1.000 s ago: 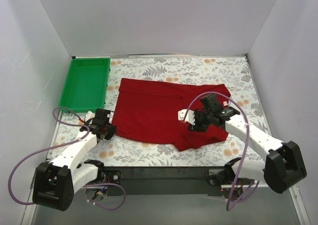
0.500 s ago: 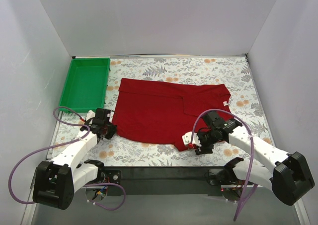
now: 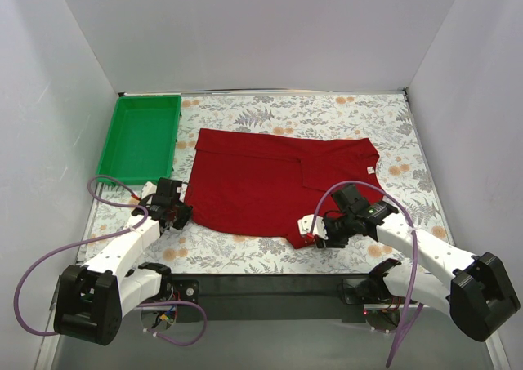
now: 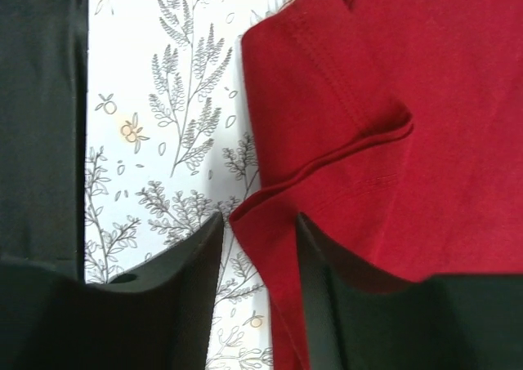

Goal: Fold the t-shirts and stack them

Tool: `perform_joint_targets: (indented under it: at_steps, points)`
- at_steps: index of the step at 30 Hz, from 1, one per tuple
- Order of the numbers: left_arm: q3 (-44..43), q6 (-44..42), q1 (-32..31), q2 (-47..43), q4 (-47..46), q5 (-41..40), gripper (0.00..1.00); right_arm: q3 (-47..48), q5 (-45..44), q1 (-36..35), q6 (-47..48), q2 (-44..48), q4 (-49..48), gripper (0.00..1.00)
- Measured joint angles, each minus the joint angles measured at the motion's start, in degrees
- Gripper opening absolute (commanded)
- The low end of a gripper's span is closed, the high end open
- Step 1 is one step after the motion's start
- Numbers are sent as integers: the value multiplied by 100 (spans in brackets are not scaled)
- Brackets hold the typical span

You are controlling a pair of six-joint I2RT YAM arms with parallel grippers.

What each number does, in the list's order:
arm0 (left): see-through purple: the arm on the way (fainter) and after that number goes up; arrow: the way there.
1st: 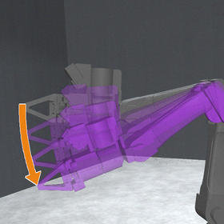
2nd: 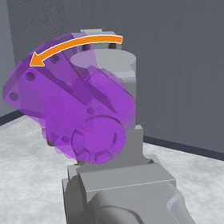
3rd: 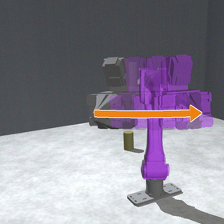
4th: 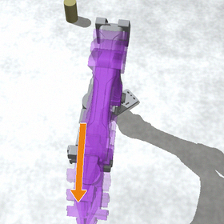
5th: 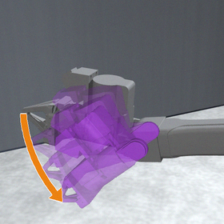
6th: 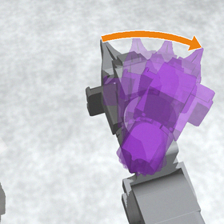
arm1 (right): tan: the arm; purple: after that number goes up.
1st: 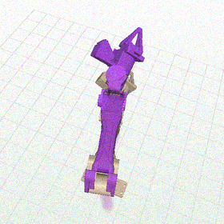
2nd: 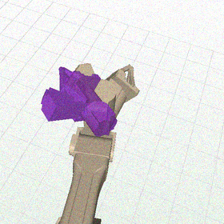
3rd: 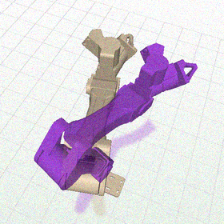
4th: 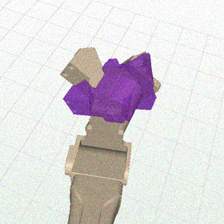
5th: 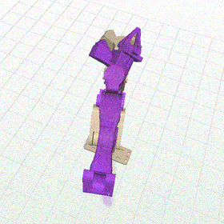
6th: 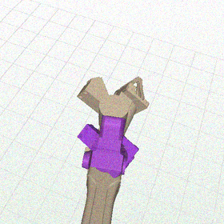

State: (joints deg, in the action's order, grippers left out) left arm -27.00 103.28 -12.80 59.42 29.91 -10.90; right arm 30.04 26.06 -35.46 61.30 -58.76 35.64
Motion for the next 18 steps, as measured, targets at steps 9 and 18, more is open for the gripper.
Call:
perform_joint_targets:
  at_steps: [9, 18]
  points:
    - [2, 0, 0, 0, 0, 0, 0, 13, -136, -20, -210, 146, -103, 3]
    - [2, 0, 22, -76, 11, 24, 0, 549, -190, 136, -83, 529, 492, 1]
